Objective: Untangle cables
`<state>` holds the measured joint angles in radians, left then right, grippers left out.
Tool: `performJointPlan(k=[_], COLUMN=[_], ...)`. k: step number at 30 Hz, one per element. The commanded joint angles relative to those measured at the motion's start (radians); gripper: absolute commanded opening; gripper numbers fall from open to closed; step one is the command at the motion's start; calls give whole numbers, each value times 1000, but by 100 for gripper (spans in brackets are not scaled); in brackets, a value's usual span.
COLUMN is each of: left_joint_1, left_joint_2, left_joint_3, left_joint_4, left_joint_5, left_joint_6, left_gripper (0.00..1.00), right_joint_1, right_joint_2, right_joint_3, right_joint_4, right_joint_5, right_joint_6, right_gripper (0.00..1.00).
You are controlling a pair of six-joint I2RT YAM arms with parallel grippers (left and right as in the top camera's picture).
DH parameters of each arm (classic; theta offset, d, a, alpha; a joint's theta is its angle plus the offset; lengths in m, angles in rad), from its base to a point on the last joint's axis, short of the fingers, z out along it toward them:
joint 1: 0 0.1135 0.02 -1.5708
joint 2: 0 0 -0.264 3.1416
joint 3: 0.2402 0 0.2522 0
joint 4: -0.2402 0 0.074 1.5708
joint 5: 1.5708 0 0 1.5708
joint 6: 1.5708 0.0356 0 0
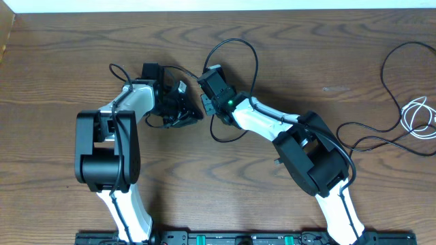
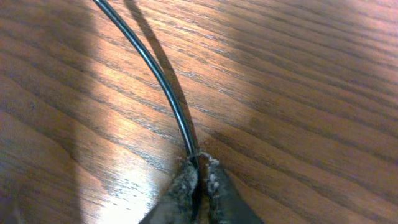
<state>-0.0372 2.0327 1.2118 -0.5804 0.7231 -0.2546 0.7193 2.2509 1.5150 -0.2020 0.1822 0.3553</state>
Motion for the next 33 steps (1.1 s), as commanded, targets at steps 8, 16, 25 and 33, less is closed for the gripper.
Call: performJointPlan(k=[8,16,25,33], left_joint_1=[8,8,8,8], left_joint_2=[49,49,49,49], left_joint_3=[-30,-30,-30,-30], left_joint_4=[14,21,24,25], left_joint_5=[-212,-211,-211,-211], left_joint_6=[10,6,-16,-16], left_gripper=[38,43,56,37], right_joint_1=[8,4,-11,-41], right_joint_2=[-100,-325,-418,-418], right_joint_3=[-16,-16,-17,-31], right_joint_4=[-117,-244,-455,-608], right_joint_5=[-65,-80,-5,-77], right_joint_6=[3,7,216,486], right_gripper=[35,82,99,99])
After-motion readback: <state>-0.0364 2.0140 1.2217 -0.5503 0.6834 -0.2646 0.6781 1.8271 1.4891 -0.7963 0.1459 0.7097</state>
